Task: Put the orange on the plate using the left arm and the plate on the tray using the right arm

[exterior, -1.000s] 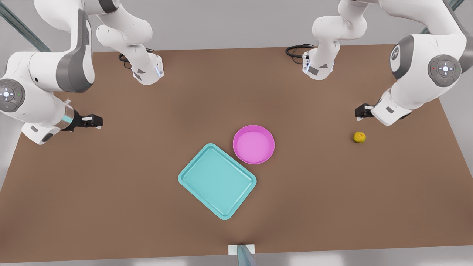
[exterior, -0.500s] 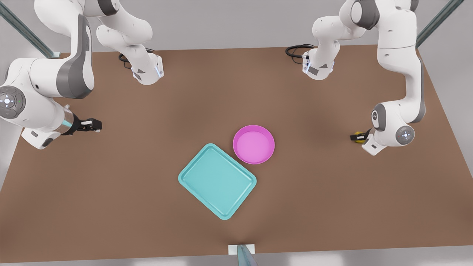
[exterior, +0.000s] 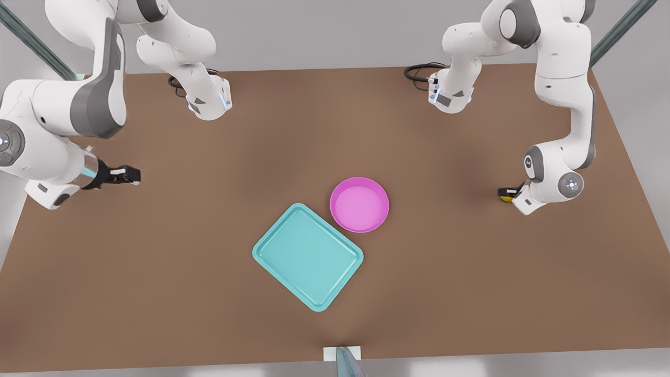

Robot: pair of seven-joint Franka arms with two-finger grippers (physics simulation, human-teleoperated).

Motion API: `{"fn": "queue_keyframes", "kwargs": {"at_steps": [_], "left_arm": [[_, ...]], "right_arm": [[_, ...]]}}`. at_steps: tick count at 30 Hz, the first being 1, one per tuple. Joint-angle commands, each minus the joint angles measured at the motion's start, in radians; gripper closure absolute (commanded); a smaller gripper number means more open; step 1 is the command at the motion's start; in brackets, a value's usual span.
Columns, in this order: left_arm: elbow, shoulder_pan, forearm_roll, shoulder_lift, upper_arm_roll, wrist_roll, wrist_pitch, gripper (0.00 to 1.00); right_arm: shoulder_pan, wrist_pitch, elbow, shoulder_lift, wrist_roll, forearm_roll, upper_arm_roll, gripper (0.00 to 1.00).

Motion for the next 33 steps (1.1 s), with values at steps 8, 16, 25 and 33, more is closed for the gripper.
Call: {"fn": "queue_keyframes", "kwargs": {"at_steps": [8, 16, 25, 33], "left_arm": [[0.007, 0.002, -0.003, 0.073, 0.0, 0.169, 0.042, 0.0], [0.01, 0.002, -0.01, 0.093, 0.0, 0.167, 0.072, 0.2], [0.027, -0.068, -0.01, 0.025, -0.007, -0.003, -0.033, 0.27], [0.414, -0.757, -0.198, 0.157, -0.064, -0.767, -0.405, 0.27]], "right_arm": [[-0.029, 0.009, 0.003, 0.0, -0.003, 0.037, 0.0, 0.0], [-0.018, 0.007, 0.0, -0.002, 0.029, 0.056, 0.004, 0.0], [-0.02, 0.036, -0.003, 0.011, 0.031, 0.054, 0.007, 0.0], [-0.026, 0.044, -0.001, 0.024, 0.029, 0.054, 0.007, 0.0]]}}
